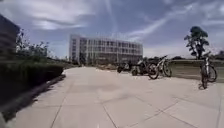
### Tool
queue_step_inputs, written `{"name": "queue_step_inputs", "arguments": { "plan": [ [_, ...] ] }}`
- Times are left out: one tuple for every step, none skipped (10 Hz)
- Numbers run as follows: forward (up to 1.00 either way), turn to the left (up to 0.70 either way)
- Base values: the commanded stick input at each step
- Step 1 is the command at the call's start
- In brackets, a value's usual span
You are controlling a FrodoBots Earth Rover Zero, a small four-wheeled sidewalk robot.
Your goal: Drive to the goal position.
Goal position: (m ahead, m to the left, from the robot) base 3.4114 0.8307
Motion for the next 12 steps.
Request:
{"name": "queue_step_inputs", "arguments": {
  "plan": [
    [0.6,0.0],
    [0.6,0.0],
    [0.6,0.0],
    [0.6,0.0],
    [0.6,0.0],
    [0.6,0.0],
    [0.6,0.0],
    [0.6,0.0],
    [0.6,0.0],
    [0.6,0.0],
    [0.6,0.0],
    [0.6,0.0]
  ]
}}
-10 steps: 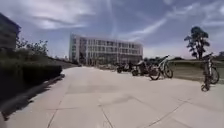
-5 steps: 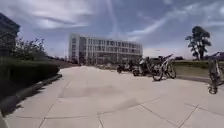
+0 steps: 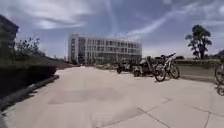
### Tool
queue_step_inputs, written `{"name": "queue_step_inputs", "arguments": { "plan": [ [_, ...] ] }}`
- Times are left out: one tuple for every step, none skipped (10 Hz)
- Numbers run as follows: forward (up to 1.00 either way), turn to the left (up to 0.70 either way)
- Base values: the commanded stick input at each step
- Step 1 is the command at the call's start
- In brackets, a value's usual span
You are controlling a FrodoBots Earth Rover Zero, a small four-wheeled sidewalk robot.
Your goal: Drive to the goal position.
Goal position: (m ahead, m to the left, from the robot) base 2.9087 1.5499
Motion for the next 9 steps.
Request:
{"name": "queue_step_inputs", "arguments": {
  "plan": [
    [0.6,0.0],
    [0.6,0.0],
    [0.6,0.0],
    [0.6,0.0],
    [0.6,0.0],
    [0.6,0.0],
    [0.6,0.0],
    [0.6,0.0],
    [0.6,0.0]
  ]
}}
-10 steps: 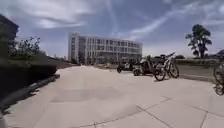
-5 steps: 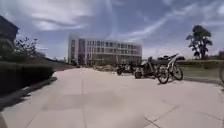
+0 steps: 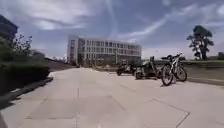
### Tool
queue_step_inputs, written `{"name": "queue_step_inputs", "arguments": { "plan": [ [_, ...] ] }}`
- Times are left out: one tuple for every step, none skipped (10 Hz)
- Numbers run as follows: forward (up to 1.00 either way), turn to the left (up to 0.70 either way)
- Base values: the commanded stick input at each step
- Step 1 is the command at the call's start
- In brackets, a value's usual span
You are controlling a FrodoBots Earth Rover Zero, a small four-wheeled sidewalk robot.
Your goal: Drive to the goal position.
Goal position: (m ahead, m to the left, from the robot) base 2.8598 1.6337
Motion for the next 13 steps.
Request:
{"name": "queue_step_inputs", "arguments": {
  "plan": [
    [0.6,0.0],
    [0.6,0.0],
    [0.6,0.0],
    [0.6,0.0],
    [0.6,0.0],
    [0.6,0.0],
    [0.6,0.0],
    [0.6,0.01],
    [0.6,0.13],
    [0.6,0.15],
    [0.6,0.15],
    [0.6,0.15],
    [0.6,0.15]
  ]
}}
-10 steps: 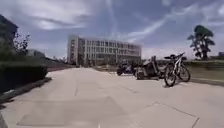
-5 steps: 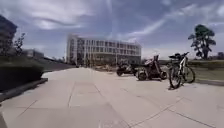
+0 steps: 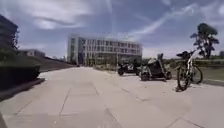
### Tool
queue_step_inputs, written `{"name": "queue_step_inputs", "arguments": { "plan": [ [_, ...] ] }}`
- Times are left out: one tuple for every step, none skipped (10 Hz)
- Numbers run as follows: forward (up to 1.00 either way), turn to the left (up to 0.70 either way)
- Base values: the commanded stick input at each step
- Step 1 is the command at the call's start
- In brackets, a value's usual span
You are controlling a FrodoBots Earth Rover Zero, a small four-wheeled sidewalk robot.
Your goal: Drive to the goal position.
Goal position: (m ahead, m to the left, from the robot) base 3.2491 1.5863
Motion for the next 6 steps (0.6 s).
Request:
{"name": "queue_step_inputs", "arguments": {
  "plan": [
    [0.6,0.15],
    [0.6,0.15],
    [0.6,0.15],
    [0.6,0.15],
    [0.6,0.11],
    [0.6,0.03]
  ]
}}
